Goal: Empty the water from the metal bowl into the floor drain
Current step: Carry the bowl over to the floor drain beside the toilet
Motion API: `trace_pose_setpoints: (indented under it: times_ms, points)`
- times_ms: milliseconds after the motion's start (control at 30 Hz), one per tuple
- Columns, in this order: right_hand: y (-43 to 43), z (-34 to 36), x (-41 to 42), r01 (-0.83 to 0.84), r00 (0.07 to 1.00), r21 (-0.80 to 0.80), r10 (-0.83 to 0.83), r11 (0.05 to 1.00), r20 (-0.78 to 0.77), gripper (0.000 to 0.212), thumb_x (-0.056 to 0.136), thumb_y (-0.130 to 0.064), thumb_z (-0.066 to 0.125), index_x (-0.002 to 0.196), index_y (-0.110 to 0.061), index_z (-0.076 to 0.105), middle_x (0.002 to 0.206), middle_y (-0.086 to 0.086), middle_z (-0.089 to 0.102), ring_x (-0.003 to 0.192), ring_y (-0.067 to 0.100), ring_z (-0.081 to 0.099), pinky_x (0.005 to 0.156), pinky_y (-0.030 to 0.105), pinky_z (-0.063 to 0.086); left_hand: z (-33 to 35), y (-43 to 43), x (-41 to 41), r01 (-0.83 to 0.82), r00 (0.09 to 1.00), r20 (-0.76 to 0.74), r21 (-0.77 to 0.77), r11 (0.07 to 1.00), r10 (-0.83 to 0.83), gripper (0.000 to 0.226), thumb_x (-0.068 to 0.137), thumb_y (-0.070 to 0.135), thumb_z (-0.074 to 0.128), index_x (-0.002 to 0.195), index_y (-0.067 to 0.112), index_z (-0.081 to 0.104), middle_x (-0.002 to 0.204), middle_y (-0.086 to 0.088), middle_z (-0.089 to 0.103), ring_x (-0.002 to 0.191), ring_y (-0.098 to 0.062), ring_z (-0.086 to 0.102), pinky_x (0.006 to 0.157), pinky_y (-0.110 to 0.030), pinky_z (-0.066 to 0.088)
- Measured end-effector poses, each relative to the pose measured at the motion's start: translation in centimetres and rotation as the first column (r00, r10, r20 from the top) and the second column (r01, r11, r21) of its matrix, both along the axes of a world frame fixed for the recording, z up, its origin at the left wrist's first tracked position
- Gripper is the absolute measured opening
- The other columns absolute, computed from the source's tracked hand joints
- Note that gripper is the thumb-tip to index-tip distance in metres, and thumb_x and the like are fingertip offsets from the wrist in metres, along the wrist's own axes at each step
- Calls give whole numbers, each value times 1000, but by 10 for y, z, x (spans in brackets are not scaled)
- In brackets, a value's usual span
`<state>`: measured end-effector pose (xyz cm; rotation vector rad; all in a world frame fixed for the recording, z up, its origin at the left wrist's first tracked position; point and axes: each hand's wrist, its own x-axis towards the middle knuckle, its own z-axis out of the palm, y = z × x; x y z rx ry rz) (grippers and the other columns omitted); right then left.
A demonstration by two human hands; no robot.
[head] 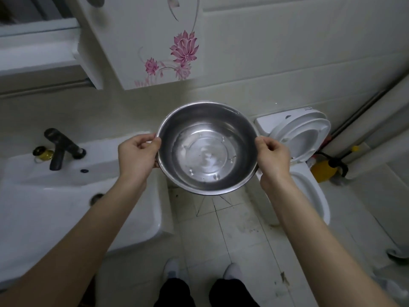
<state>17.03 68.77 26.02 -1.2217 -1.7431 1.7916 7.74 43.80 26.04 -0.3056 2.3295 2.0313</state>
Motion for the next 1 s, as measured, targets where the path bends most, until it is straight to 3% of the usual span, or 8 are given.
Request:
trace_pose_setpoints:
  times_ms: [100, 400, 600, 733, 900, 1000]
  points:
    - [23, 0, -2, -39, 999, -10, 39, 999, -12, 18, 100, -17, 61, 109, -7, 74, 89, 3, 70, 79, 14, 62, 77, 30, 53, -6, 18, 11, -48, 999, 16, -8, 999, 48, 19, 90, 11, 70, 106, 3, 73, 48, 9, 56, 45, -7, 58, 46, -22, 52]
    - [59, -8, -7, -103, 995, 5, 103, 995, -7, 23, 101, -13, 60, 114, 2, 72, 99, 11, 69, 89, 17, 61, 93, 36, 55, -15, 52, 25, -115, 992, 53, -24, 993, 117, 18, 89, 13, 71, 105, 8, 74, 50, 12, 63, 48, -5, 63, 48, -22, 54]
    - [71, -21, -10, -114, 993, 8, 114, 993, 16, 23, 101, -15, 60, 112, 2, 72, 89, 7, 67, 77, 13, 59, 83, 34, 55, -18, 63, 27, -126, 990, 56, -32, 992, 127, 9, 89, 14, 71, 98, 16, 74, 49, 14, 61, 48, -5, 62, 48, -22, 55]
    - [72, -33, -13, -101, 994, 5, 101, 995, 41, 23, 101, -17, 61, 111, -1, 72, 82, 3, 66, 75, 15, 59, 80, 37, 54, -21, 66, 25, -133, 988, 67, -47, 990, 136, 14, 89, 14, 71, 86, 27, 73, 58, 4, 60, 52, -10, 61, 48, -23, 55]
    - [66, -48, -19, -61, 996, -8, 62, 998, 71, 22, 100, -18, 61, 113, -4, 73, 90, 3, 70, 81, 15, 62, 89, 36, 56, -33, 65, 18, -134, 989, 49, -93, 987, 139, 24, 90, 14, 70, 76, 33, 71, 59, 4, 60, 61, -19, 63, 63, -44, 64]
    - [63, -56, -25, -39, 995, -2, 39, 999, 87, 23, 100, -17, 61, 111, -1, 73, 88, 4, 69, 79, 14, 60, 85, 35, 54, -41, 65, 13, -136, 989, 46, -98, 986, 141, 29, 89, 14, 70, 71, 37, 72, 59, 5, 60, 64, -22, 62, 77, -51, 62]
